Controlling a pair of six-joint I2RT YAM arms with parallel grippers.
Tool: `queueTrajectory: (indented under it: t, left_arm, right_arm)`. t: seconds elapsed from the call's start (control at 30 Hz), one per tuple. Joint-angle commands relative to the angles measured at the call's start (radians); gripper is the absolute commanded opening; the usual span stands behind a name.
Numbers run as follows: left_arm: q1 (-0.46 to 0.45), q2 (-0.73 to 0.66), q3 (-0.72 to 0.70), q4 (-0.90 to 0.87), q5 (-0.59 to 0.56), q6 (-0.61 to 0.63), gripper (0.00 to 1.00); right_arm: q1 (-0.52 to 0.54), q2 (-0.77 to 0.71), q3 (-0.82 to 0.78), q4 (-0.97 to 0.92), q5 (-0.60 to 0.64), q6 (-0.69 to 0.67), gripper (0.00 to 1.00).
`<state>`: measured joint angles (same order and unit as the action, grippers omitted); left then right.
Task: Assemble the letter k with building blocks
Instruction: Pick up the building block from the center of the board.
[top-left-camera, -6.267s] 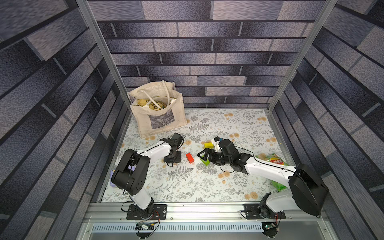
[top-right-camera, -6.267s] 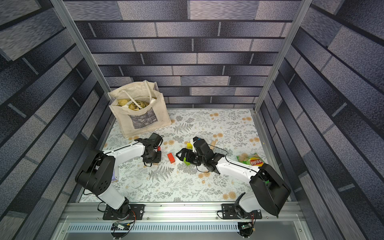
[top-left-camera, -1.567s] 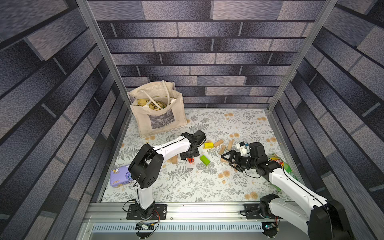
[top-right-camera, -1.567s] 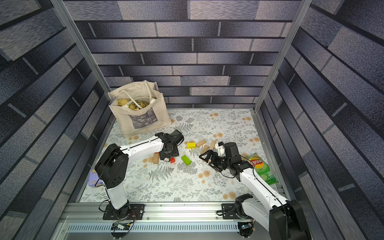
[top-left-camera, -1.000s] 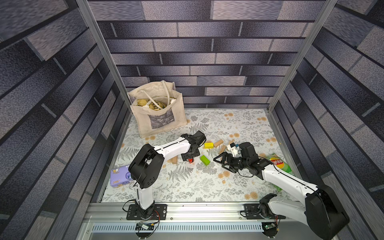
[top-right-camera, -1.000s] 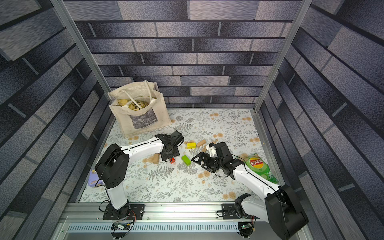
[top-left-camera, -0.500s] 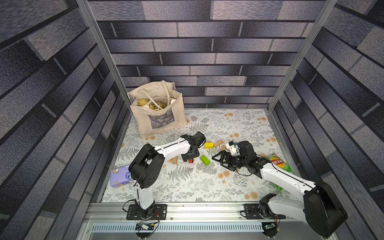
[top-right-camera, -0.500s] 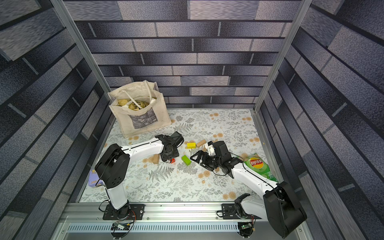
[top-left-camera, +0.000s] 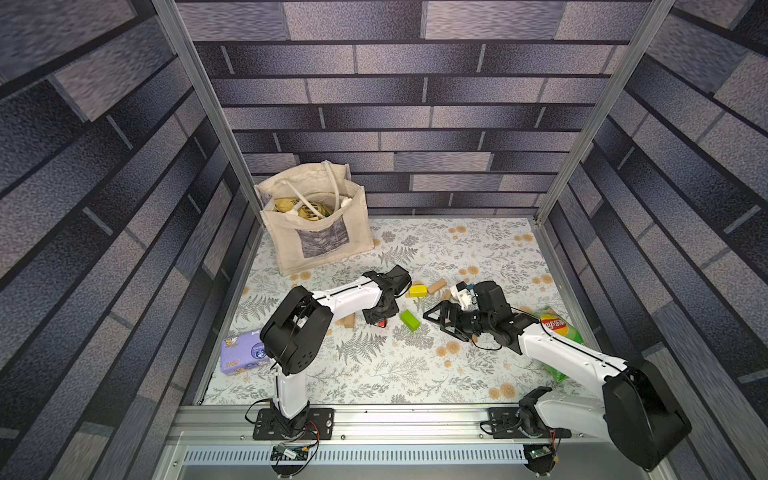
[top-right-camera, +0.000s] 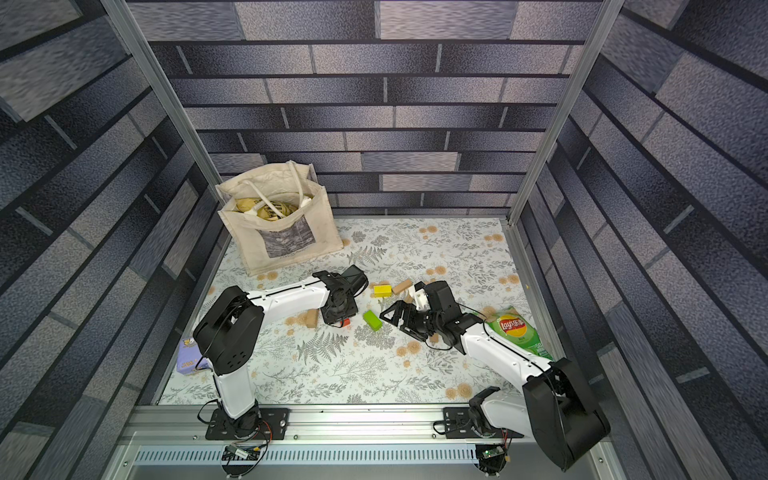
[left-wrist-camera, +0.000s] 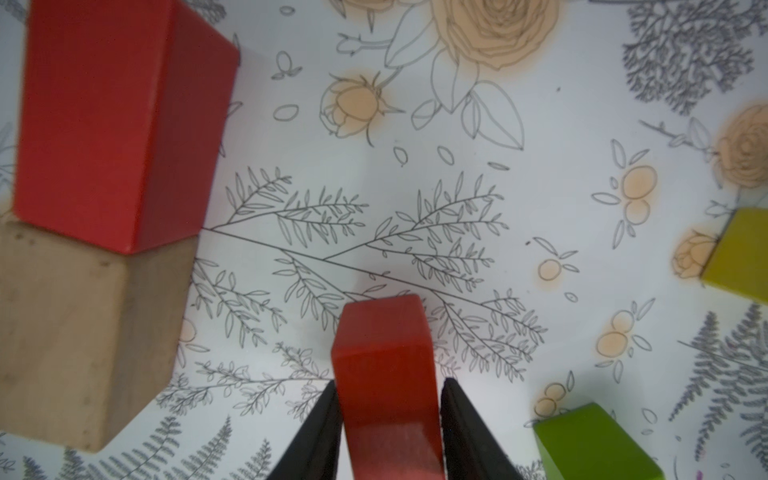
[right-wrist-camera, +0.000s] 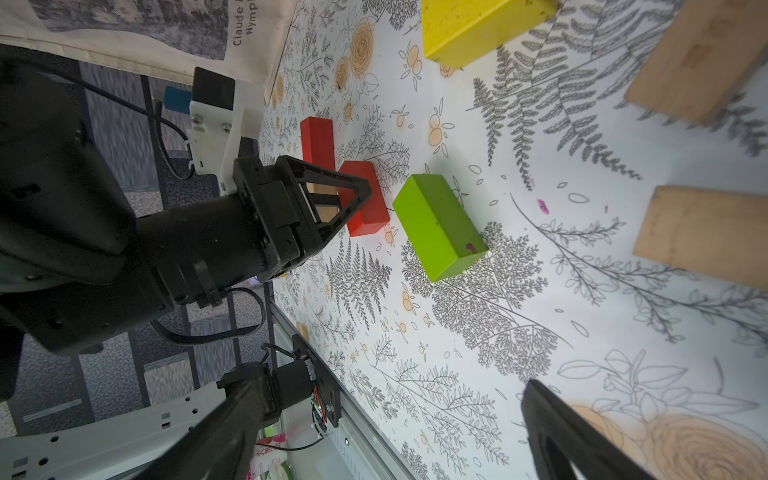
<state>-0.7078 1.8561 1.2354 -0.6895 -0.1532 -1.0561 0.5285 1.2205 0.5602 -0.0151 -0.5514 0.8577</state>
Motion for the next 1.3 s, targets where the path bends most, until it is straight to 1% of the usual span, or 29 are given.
queueTrajectory:
  t: [0.0,0.17,0.3,0.47,0.63,0.77,1.0,1.27]
  left_arm:
    - [0.008,0.002,-0.026,-0.013,0.009,-0.019,0.4]
    - [0.008,-0.023,-0.038,-0.017,0.007,0.017,0.35]
    - [0.004,-0.063,-0.043,-0.031,-0.005,0.081,0.32]
    - [-0.006,-0.156,-0.078,-0.031,-0.027,0.192,0.3]
    - [-0.007,-0.278,-0.168,0.017,0.017,0.286,0.28]
    - [-0.007,-0.347,-0.206,-0.025,0.03,0.335,0.28]
    - [-0.006,-0.484,-0.309,-0.067,0.017,0.32,0.28]
    - [-0.007,-0.568,-0.396,-0.076,0.023,0.286,0.3]
  right_arm:
    - [0.013,0.016,0.024,0.027,-0.005,0.01,1.0]
    - [0.036,0.026,0.039,0.024,0.026,0.018,1.0]
    - [0.069,0.028,0.06,0.017,0.061,0.031,1.0]
    - [0.134,0.03,0.091,-0.009,0.136,0.042,1.0]
    - [0.194,0.031,0.093,-0.002,0.212,0.072,1.0]
    - [0.243,0.04,0.082,0.03,0.266,0.112,1.0]
    - [0.324,0.043,0.113,0.007,0.349,0.131,1.0]
    - [0.384,0.021,0.109,0.001,0.428,0.159,1.0]
